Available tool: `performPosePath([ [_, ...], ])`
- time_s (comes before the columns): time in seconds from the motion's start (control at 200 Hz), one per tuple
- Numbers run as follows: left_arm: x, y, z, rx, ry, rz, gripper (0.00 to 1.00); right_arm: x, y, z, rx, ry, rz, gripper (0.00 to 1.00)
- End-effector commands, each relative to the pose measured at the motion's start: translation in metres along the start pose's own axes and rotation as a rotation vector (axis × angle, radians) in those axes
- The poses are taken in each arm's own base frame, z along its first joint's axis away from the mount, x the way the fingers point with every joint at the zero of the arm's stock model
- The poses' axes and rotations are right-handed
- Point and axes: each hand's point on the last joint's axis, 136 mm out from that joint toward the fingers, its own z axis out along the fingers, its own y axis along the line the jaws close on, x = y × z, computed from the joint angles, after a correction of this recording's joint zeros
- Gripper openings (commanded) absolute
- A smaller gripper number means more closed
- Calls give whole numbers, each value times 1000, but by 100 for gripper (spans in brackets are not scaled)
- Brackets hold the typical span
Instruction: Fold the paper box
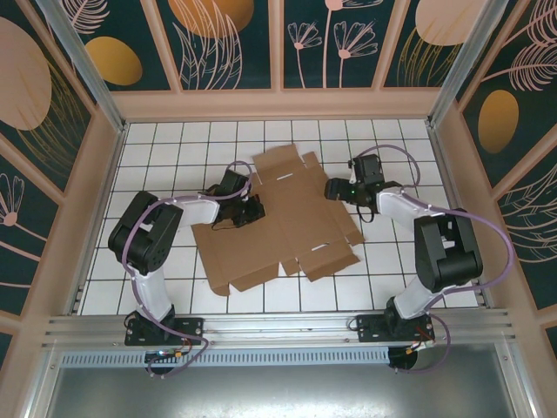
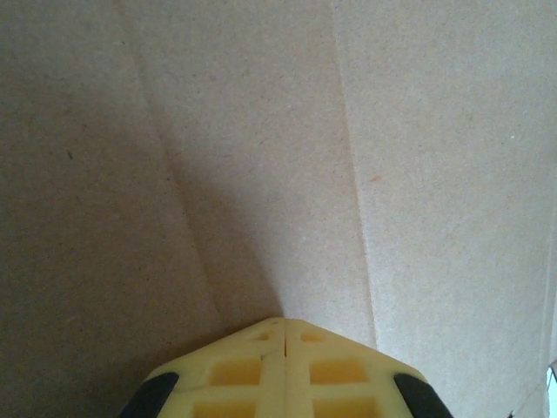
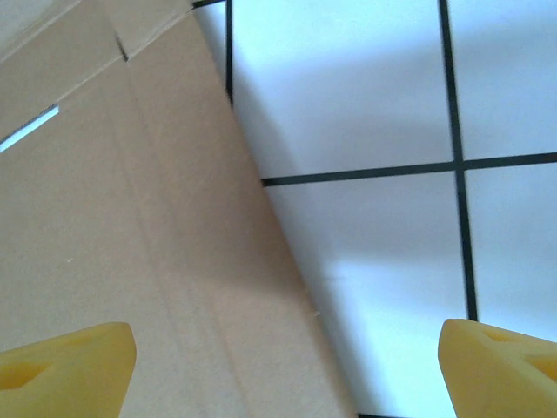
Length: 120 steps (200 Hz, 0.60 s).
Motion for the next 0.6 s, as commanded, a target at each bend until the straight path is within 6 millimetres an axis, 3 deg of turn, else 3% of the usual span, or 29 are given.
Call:
performPosePath([
  [0.0, 7, 37, 3, -140, -21, 25, 0, 5, 2, 7, -141, 80, 12, 88],
  [0.09, 6, 52, 4, -206, -30, 66, 0, 18, 16, 13, -294, 157, 42, 87],
  [0.23, 10, 54, 12, -191, -17, 80, 0, 37, 39, 21, -455, 243, 55, 83],
  [0.37, 10, 58, 15, -200, -19, 92, 0, 46, 48, 23, -535, 276, 71, 80],
  [0.595, 3, 42, 17, -140, -32, 99, 0, 67, 68, 20, -712, 380, 171, 66],
])
